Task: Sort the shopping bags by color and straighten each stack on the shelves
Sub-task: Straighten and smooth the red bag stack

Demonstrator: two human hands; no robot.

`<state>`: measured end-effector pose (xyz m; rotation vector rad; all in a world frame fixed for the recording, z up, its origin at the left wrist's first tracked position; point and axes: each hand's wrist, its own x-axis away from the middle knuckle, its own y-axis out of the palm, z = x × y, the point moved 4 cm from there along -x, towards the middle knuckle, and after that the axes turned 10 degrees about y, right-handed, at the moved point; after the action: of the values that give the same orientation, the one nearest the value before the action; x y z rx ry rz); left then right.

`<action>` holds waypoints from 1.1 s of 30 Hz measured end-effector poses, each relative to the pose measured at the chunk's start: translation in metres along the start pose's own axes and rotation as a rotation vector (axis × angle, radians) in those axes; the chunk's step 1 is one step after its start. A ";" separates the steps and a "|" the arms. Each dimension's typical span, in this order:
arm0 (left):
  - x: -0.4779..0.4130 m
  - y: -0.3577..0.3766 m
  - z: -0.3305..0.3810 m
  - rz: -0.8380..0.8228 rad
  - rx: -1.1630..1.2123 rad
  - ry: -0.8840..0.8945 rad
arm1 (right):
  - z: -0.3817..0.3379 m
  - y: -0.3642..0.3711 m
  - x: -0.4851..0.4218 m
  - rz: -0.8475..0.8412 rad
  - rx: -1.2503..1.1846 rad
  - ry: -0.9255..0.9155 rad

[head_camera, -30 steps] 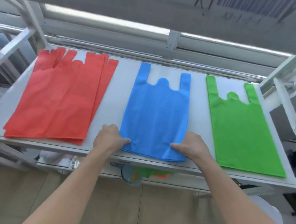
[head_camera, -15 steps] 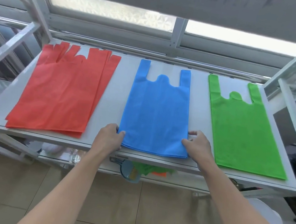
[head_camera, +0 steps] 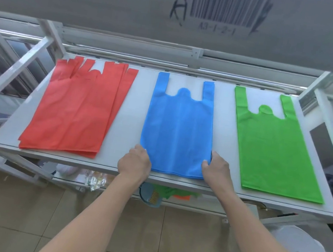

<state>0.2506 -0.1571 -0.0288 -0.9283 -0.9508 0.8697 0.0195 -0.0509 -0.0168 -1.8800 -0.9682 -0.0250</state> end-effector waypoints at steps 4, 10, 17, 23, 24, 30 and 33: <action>0.000 0.002 0.002 0.006 -0.001 -0.050 | 0.004 0.000 -0.002 -0.025 0.013 -0.016; 0.032 -0.007 -0.022 0.194 -0.036 0.038 | 0.004 -0.021 0.022 0.060 0.183 -0.161; 0.071 -0.031 -0.099 0.360 -0.008 0.000 | -0.050 -0.003 0.080 0.060 0.165 -0.376; 0.078 -0.081 -0.207 0.509 0.125 0.061 | -0.145 0.083 0.129 -0.121 0.269 -0.537; 0.071 -0.092 -0.229 0.549 0.148 0.107 | -0.162 0.101 0.134 -0.130 0.308 -0.591; -0.001 -0.133 -0.324 0.512 0.271 0.325 | -0.225 0.179 0.133 -0.092 0.519 -0.576; -0.028 -0.126 -0.337 0.424 0.275 0.415 | -0.238 0.191 0.119 -0.106 0.498 -0.453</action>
<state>0.5769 -0.3106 -0.0181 -1.0337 -0.2691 1.0770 0.3101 -0.2000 0.0110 -1.3927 -1.2422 0.5511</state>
